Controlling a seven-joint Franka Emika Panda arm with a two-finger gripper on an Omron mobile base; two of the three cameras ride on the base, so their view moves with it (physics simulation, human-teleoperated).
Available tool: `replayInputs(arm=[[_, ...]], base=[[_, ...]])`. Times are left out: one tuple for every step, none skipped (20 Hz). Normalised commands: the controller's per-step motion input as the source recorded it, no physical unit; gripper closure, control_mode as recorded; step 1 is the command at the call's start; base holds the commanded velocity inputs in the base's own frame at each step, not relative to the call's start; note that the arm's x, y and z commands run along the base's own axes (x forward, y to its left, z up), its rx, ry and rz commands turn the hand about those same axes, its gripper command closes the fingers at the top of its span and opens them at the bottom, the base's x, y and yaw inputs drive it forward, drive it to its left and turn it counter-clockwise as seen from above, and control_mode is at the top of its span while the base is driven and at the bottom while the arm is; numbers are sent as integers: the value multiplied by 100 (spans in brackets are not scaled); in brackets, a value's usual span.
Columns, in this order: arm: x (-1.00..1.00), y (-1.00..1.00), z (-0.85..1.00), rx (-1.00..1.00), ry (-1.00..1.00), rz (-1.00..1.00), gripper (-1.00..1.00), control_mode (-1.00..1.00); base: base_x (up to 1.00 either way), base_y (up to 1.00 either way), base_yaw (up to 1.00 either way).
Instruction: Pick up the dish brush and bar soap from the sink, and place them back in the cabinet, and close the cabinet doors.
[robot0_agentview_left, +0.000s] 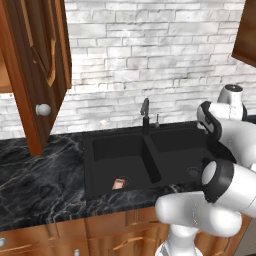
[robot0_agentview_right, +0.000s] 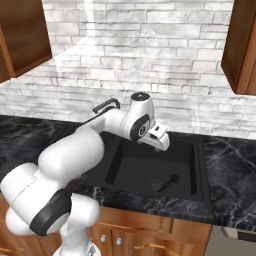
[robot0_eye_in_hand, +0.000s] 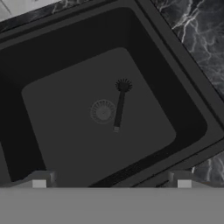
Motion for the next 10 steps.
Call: replayInputs(arm=[[29,-23,-22,1,0,0,-100,-100],[31,-24,-23,1,0,0,-100,-100],[30,-26,-21,1,0,0,-100,-100],[30,-28,-20,2,0,0,-100,-100],[26,-30,-20,2,0,0,-100,-100],[26,-31,-20,2,0,0,-100,-100],[23,-35,-19,3,0,0,-100,-100],[22,-32,-19,3,0,0,-100,-100],[24,-24,-22,0,0,0,-100,-100],[24,-19,-24,0,0,0,-100,-100]], base=[[0,0,0],[0,0,0],[0,0,0],[0,0,0],[0,0,0],[0,0,0],[0,0,0],[0,0,0],[0,0,0],[0,0,0]])
